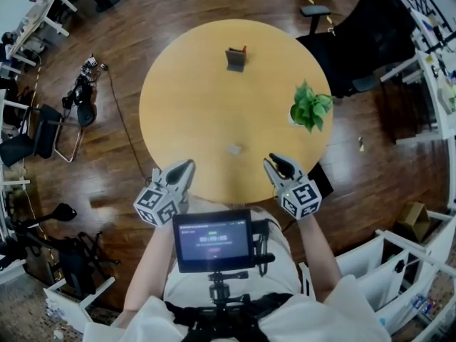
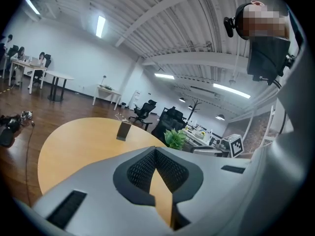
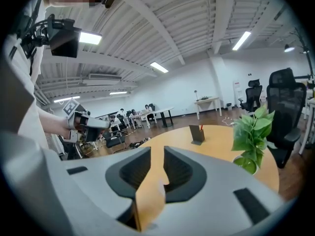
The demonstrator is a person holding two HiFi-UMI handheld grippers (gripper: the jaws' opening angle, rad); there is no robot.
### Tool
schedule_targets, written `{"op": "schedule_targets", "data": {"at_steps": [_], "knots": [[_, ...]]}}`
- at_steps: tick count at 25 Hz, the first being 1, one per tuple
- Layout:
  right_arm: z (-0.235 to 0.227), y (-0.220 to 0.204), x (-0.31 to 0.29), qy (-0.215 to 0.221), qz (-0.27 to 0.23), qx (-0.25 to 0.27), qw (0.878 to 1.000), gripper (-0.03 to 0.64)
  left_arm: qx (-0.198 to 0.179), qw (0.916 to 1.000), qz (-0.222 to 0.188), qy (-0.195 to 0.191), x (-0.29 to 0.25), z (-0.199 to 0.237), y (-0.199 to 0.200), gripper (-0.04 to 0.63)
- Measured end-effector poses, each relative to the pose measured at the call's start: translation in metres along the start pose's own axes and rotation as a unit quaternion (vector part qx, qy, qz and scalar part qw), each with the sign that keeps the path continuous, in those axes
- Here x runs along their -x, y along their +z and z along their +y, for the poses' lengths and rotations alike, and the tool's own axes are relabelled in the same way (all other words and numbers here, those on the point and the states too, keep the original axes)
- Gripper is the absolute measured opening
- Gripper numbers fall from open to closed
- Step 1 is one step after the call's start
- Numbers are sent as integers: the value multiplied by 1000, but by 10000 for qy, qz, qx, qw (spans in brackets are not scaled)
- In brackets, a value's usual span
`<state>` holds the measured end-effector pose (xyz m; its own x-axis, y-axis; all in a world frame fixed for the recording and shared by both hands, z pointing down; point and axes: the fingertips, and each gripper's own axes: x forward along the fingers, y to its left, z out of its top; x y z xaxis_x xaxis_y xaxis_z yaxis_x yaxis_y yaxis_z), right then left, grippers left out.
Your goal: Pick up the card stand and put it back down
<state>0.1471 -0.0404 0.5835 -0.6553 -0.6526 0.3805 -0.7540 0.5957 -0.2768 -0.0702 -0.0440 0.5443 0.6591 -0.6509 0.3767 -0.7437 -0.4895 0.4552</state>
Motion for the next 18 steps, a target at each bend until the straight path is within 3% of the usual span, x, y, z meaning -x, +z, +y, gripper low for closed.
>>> {"op": "schedule_targets", "data": {"at_steps": [11, 18], "knots": [[-14, -33, -40, -71, 521, 19, 9986, 94, -15, 9991, 421, -79, -8, 31, -7, -6], [-16, -70, -74, -68, 1006, 66, 9949, 94, -271, 9969, 692, -272, -20, 44, -6, -6]]}}
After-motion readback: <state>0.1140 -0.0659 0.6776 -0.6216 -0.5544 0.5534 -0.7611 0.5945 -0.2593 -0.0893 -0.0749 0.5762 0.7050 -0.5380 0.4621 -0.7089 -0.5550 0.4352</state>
